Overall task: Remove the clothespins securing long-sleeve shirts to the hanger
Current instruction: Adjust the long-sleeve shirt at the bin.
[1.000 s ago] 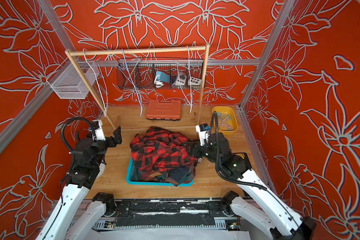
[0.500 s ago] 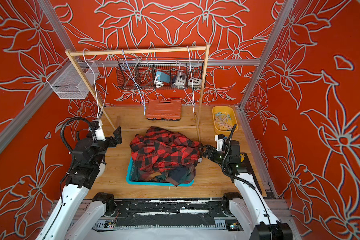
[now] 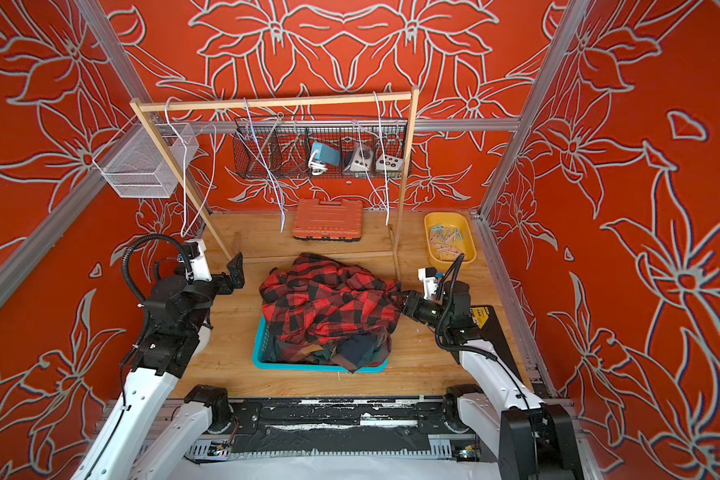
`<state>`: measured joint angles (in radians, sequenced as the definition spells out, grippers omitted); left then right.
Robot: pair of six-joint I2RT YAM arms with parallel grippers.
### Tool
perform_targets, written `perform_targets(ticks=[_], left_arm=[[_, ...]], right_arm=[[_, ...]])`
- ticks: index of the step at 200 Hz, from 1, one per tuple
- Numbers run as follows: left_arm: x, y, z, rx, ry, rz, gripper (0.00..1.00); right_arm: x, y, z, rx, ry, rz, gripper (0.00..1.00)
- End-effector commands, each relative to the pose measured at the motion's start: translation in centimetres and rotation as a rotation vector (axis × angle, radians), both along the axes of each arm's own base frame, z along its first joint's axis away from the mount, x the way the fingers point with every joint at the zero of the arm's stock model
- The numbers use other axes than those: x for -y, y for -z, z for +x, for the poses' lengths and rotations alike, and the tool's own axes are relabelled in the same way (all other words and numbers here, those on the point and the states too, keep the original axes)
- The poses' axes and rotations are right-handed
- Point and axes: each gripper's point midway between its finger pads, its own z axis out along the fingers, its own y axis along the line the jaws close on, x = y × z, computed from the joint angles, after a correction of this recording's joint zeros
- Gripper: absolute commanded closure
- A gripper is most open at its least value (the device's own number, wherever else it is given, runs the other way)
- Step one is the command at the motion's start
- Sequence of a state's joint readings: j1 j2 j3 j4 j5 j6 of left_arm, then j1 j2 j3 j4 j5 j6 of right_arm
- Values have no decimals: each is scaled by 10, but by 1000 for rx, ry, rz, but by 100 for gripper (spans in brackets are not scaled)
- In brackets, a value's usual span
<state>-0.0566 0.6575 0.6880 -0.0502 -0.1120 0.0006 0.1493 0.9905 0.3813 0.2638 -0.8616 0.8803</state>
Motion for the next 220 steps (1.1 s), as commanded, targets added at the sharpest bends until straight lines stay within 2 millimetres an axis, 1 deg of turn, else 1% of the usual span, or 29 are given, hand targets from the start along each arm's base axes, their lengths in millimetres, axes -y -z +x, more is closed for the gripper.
perform_targets(ticks=[1,18,41,62,76,92,107,118,137,153,165,180,194,220], left_arm=[[-4,-15,-2,45,-15,2,1],[-4,-15,-2,47,-15,2,2],[-4,-13,-2,44,-18,4,1],[-6,-11,-2,44,-26,5,1],[-5,-9,-1,45,-26,2,2],[-5,-10,0,46,-26,0,2],[-6,-9,0,46,-27,-1,2],[-6,-8,0,45,-28,-2,2],[-7,-8,-1,47,-34,-4,1],[-8,-8,-1,48,-42,-1,2],[-10,-10,-3,56,-53,0,1],[-12,-11,-5,64,-59,0,2],[-11,-11,-6,66,-57,0,1],[-12,-10,-6,67,-60,-2,1]], right_arm=[[-8,-35,7,111,-29,40,82],[-10,-52,6,153,-40,37,100],[-15,-80,-2,238,-70,-24,100],[-26,-113,-18,330,-117,-76,100],[-35,-128,-30,378,-148,-111,100],[-46,-139,-43,411,-190,-131,100],[-56,-142,-50,421,-220,-131,100],[-68,-143,-56,429,-256,-124,100],[-93,-138,-67,431,-325,-132,100],[-116,-126,-75,428,-379,-163,100],[-131,-114,-77,405,-402,-186,100],[-149,-89,-74,341,-427,-218,100],[-161,-59,-67,270,-441,-253,100],[-170,3,-52,144,-439,-369,100]])
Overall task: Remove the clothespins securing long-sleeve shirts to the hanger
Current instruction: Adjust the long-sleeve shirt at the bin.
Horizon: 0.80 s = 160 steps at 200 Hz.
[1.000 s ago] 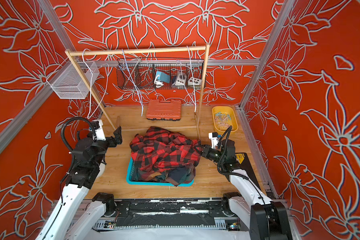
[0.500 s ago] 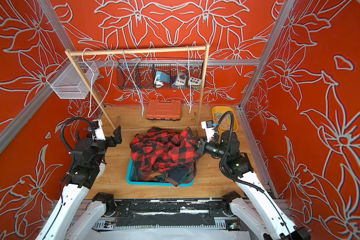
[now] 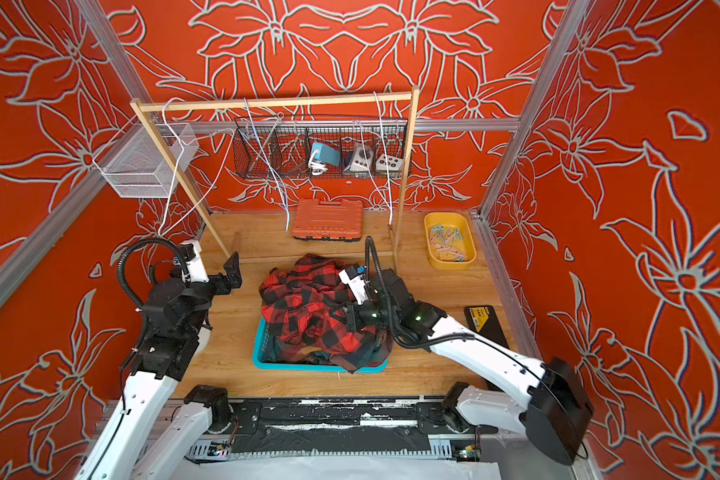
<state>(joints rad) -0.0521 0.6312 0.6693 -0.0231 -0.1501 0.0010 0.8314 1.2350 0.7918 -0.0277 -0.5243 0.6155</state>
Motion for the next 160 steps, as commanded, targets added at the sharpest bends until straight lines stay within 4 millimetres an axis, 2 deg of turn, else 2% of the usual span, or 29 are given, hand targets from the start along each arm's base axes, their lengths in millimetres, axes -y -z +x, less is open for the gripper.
perform_targets(ticks=[1,20,40,59,67,73,99,116,138,160], left_arm=[[-4,-6,-2,33,-17,-3,1],[-5,-5,-3,35,-21,-1,1],[-5,-2,-3,32,-22,0,1],[-4,1,-2,31,-19,-2,1],[-4,1,-2,31,-17,-2,1],[-4,2,-1,29,-17,1,1],[-5,2,-1,29,-23,6,1],[-4,3,-1,30,-20,4,1],[-5,4,-1,31,-21,3,1],[-5,4,-1,31,-22,0,1]], right_arm=[[-8,34,19,-29,57,-86,100],[-9,70,24,-80,76,-147,100],[-10,97,25,-119,84,-193,100],[-9,116,25,-136,85,-235,100],[-9,117,25,-134,82,-238,100],[-10,112,23,-123,72,-230,98],[-1,69,23,2,83,-223,60],[14,36,22,75,115,-222,43],[38,-1,18,102,154,-145,36],[73,-23,26,61,249,-50,34]])
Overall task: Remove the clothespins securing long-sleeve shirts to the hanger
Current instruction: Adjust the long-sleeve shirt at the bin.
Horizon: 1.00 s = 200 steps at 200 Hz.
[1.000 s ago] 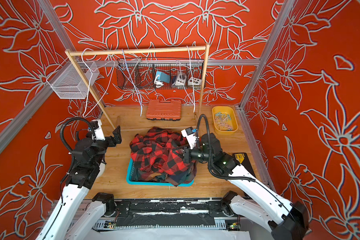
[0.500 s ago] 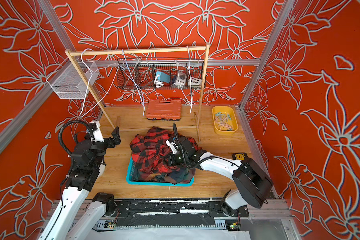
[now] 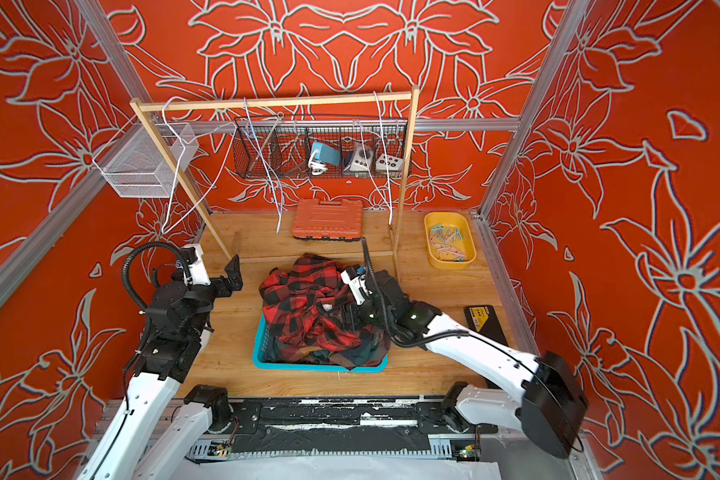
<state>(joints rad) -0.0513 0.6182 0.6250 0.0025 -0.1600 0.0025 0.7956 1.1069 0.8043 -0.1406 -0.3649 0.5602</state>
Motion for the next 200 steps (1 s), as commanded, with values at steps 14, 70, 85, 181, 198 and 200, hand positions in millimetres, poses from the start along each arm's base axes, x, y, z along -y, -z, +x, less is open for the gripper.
perform_targets(ticks=[14,70,85,181,198,200], left_arm=[[-3,-8,-1,37,-10,-4,1],[-3,-9,-1,36,-10,-1,1],[-2,-8,-1,37,-7,-3,1],[-3,-7,0,33,-10,1,1],[-2,-7,1,31,-9,2,1],[-3,-7,1,31,-10,2,1]], right_arm=[[63,-4,15,-108,169,80,33],[119,34,36,-310,343,265,29],[125,51,39,-342,375,270,29],[122,76,76,-321,419,376,28],[124,76,83,-300,435,381,28],[124,76,83,-296,435,383,28]])
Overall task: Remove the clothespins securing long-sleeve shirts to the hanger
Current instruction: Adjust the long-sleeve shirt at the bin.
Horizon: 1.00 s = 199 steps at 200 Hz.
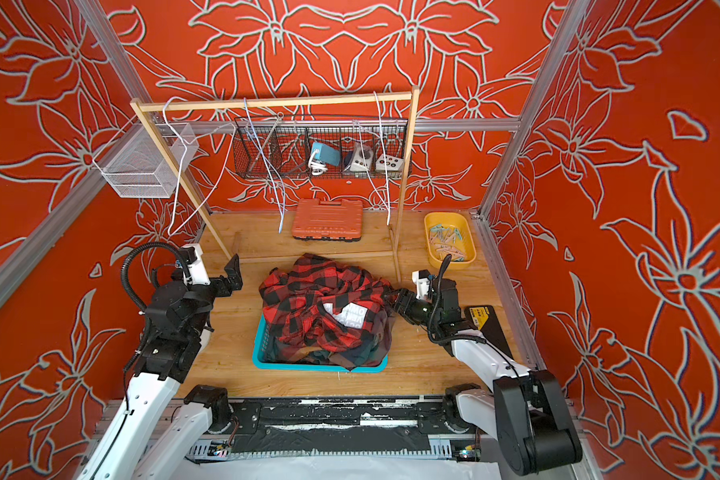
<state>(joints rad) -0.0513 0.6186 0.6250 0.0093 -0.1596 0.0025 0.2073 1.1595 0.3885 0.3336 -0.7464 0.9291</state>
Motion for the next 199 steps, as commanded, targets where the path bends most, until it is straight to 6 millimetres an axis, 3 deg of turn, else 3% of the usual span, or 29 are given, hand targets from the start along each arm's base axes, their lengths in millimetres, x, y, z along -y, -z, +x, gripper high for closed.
perform_targets(ticks=[1,28,73,124,152,171,199], left_arm=[[-3,-5,0,25,-10,3,2],[-2,-4,1,21,-8,4,1],[-3,-2,2,20,-12,3,1],[-3,1,4,16,-12,-7,1],[-3,3,5,12,-17,-14,1],[-4,6,5,9,-19,-28,1],[-3,14,6,9,-21,-88,2]], right_arm=[[2,-14,16,90,42,27,28],[0,-19,23,131,36,35,39],[0,-46,26,250,4,-62,100],[-18,-112,-5,487,-99,-185,100],[-46,-127,-35,536,-214,-216,100],[-71,-115,-57,518,-310,-206,100],[-100,-56,-78,421,-403,-316,100]])
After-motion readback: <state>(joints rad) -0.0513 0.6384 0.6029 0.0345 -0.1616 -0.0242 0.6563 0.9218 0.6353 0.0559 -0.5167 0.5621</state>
